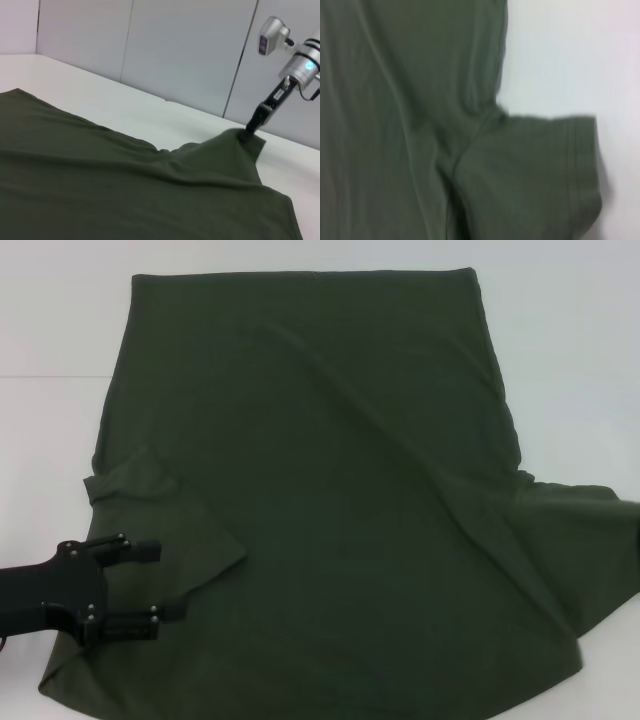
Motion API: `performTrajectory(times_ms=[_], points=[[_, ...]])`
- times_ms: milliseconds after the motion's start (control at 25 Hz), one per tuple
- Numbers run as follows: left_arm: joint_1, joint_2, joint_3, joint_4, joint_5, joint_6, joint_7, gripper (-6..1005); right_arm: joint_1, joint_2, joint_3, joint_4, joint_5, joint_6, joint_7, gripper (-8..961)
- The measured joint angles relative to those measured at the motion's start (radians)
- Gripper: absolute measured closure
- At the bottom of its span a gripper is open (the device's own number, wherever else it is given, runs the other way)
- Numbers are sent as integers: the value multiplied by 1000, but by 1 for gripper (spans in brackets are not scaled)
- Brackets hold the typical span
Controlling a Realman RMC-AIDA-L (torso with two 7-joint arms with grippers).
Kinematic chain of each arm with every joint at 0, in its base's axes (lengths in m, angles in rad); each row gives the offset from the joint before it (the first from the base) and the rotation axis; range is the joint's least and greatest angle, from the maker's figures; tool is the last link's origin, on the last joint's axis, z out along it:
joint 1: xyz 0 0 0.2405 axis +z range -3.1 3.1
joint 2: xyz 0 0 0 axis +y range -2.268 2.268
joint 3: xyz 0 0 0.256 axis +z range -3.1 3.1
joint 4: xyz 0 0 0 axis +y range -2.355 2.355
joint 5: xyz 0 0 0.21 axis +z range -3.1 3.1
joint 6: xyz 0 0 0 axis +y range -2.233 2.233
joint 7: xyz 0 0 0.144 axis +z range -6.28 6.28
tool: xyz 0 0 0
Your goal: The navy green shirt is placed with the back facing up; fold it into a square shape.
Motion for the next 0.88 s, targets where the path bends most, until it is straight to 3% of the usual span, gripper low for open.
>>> performTrajectory(times_ms=[280, 560, 880], points=[[0, 3, 0, 0, 0, 0, -3, 123, 8, -6, 28, -34, 48, -1, -4, 889], [-2, 4, 0, 0, 2, 0, -6, 122, 52, 8, 2, -32, 67, -8, -26, 875], [-2, 5, 0, 0, 4, 0, -6, 122, 131, 49, -150, -25, 117, -17, -32, 859]])
